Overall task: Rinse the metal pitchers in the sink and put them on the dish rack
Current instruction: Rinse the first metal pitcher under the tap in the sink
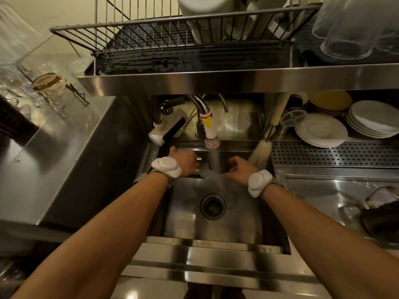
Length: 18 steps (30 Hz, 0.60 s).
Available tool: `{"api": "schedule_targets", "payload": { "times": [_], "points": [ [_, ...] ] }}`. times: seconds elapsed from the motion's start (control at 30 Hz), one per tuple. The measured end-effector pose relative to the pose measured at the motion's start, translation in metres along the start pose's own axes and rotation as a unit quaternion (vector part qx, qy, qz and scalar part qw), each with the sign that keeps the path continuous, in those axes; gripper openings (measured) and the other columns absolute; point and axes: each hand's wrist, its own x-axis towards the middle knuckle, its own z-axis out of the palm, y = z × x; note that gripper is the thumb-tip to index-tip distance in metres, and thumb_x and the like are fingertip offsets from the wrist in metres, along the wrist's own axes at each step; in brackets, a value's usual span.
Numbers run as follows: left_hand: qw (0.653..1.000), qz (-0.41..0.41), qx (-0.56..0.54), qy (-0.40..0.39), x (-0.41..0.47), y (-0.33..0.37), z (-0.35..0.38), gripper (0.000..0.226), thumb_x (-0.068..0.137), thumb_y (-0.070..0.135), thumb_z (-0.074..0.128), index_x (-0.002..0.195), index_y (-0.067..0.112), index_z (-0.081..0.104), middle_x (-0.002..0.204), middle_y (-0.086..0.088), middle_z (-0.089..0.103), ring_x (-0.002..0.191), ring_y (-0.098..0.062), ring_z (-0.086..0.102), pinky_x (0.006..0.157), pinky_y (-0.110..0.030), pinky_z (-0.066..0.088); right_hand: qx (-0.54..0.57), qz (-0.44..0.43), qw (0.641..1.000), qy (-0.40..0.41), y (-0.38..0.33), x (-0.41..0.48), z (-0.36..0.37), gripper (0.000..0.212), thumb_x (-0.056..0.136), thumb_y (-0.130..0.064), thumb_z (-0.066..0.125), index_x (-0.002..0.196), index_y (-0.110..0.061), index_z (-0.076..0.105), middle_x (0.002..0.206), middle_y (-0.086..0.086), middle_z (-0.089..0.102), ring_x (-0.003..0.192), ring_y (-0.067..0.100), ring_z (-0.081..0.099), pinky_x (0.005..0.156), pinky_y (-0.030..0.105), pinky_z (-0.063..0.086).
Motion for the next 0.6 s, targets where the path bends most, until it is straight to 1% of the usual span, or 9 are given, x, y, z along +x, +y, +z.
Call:
{"api": "schedule_targets", "payload": {
  "times": [0.07,0.17,0.27,0.3,0.43,0.5,0.57,0.6],
  "points": [
    [1.000,0.004,0.019,0.008,0.000,0.001,-0.003,0.030,0.094,0.031,0.044,0.102,0.013,0.066,0.112,-0.010,0.067,0.108,-0.030,0.059,0.100,-0.043,0.027,0.000,-0.003,1.000,0.005,-0.001,0.000,-0.001,0.080,0.074,-0.036,0.078,0.138,-0.009,0.038,0.121,0.013,0.061,0.109,0.027,0.060,0.093,0.036,0.049],
    [0.999,0.018,0.047,0.008,0.000,0.000,-0.005,0.029,0.093,0.032,0.044,0.098,0.014,0.065,0.105,-0.010,0.069,0.103,-0.030,0.061,0.099,-0.043,0.027,-0.003,-0.003,1.000,0.009,-0.001,-0.002,-0.003,0.079,0.075,-0.037,0.078,0.138,-0.009,0.039,0.121,0.013,0.061,0.109,0.026,0.060,0.091,0.034,0.049],
    [0.997,0.029,0.064,0.007,-0.002,-0.001,-0.007,0.021,0.092,0.031,0.043,0.082,0.018,0.056,0.097,-0.010,0.069,0.097,-0.031,0.061,0.102,-0.047,0.026,-0.006,-0.005,1.000,0.005,-0.001,-0.002,-0.005,0.077,0.076,-0.036,0.076,0.138,-0.009,0.039,0.122,0.013,0.060,0.110,0.027,0.059,0.089,0.032,0.047],
    [0.997,0.030,0.067,0.008,-0.002,-0.001,-0.008,0.020,0.092,0.031,0.043,0.079,0.019,0.053,0.095,-0.010,0.069,0.096,-0.031,0.061,0.104,-0.049,0.025,-0.006,-0.005,1.000,0.004,-0.001,-0.002,-0.006,0.077,0.077,-0.036,0.076,0.138,-0.009,0.039,0.122,0.013,0.060,0.110,0.027,0.060,0.089,0.032,0.047],
    [0.997,0.034,0.074,0.007,-0.004,0.003,-0.015,0.016,0.090,0.026,0.046,0.076,0.019,0.053,0.091,-0.008,0.069,0.093,-0.029,0.062,0.108,-0.050,0.023,-0.019,-0.012,1.000,0.009,-0.001,-0.002,-0.009,0.075,0.077,-0.039,0.075,0.137,-0.009,0.041,0.124,0.012,0.060,0.112,0.026,0.059,0.093,0.034,0.048],
    [0.996,0.036,0.081,0.016,-0.004,0.005,-0.018,0.018,0.089,0.025,0.047,0.073,0.019,0.054,0.084,-0.005,0.065,0.092,-0.029,0.062,0.107,-0.049,0.024,-0.026,-0.015,1.000,0.009,-0.002,-0.002,-0.010,0.073,0.077,-0.039,0.075,0.136,-0.009,0.043,0.126,0.011,0.060,0.113,0.026,0.059,0.094,0.034,0.047],
    [0.995,0.034,0.093,0.025,-0.005,0.007,-0.021,0.023,0.089,0.025,0.047,0.067,0.019,0.049,0.075,-0.003,0.057,0.090,-0.029,0.063,0.106,-0.047,0.025,-0.028,-0.015,0.999,0.009,-0.001,-0.002,-0.010,0.071,0.078,-0.038,0.075,0.135,-0.009,0.044,0.123,0.012,0.062,0.111,0.026,0.060,0.091,0.032,0.047],
    [0.995,0.032,0.096,0.025,-0.005,0.008,-0.022,0.022,0.089,0.024,0.047,0.068,0.019,0.049,0.075,-0.004,0.057,0.090,-0.030,0.063,0.106,-0.046,0.025,-0.028,-0.015,0.999,0.008,-0.001,-0.003,-0.011,0.070,0.078,-0.038,0.075,0.134,-0.009,0.045,0.121,0.012,0.063,0.110,0.026,0.060,0.090,0.031,0.047]
  ]
}}
